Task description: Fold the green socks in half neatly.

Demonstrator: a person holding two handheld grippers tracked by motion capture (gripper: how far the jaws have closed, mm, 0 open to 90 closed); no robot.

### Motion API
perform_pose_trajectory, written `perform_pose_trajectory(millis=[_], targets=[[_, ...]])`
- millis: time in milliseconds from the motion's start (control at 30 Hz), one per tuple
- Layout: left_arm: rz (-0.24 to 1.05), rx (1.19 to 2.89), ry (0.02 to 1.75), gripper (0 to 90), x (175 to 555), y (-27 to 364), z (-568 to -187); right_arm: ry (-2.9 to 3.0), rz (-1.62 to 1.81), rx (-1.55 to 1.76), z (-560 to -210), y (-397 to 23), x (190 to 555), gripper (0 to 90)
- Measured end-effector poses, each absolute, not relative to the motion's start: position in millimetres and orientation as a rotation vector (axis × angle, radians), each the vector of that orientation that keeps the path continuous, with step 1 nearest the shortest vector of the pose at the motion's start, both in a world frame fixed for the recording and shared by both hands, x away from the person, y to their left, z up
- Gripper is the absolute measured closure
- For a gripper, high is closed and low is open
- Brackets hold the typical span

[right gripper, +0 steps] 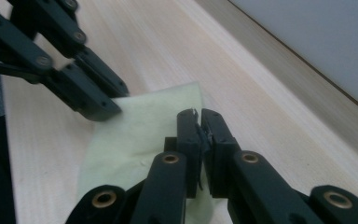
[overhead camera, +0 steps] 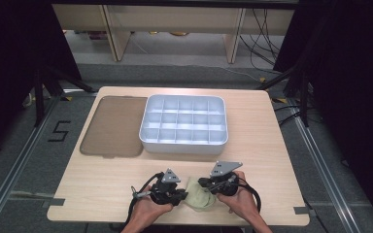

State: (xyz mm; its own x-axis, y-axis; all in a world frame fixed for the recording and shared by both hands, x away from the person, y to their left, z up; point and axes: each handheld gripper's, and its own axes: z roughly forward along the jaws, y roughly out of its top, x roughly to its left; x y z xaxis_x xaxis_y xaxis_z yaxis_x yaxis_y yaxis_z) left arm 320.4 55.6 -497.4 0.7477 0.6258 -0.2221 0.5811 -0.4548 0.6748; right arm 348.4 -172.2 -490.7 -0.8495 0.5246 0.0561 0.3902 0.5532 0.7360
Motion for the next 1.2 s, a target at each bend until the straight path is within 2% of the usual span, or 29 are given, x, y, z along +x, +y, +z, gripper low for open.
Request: perform_pose_trajectory(millis=[367,600,800,1200], targets=[[0.099,2.173,0.855,82.8,315,52,-490,2.665,1.098,0.770,-504,-164,355,87.2],[0.106,2.152,0.884,83.0,320,58,-492,2.648,1.132,0.777,-498,-166,353,87.2],[0.124,2.149,0.888,83.0,321,62,-490,2.667,1.237,0.745,-490,-165,337,87.2],[0.131,2.149,0.890,83.0,322,65,-489,2.776,1.227,0.615,-501,-145,320,87.2]])
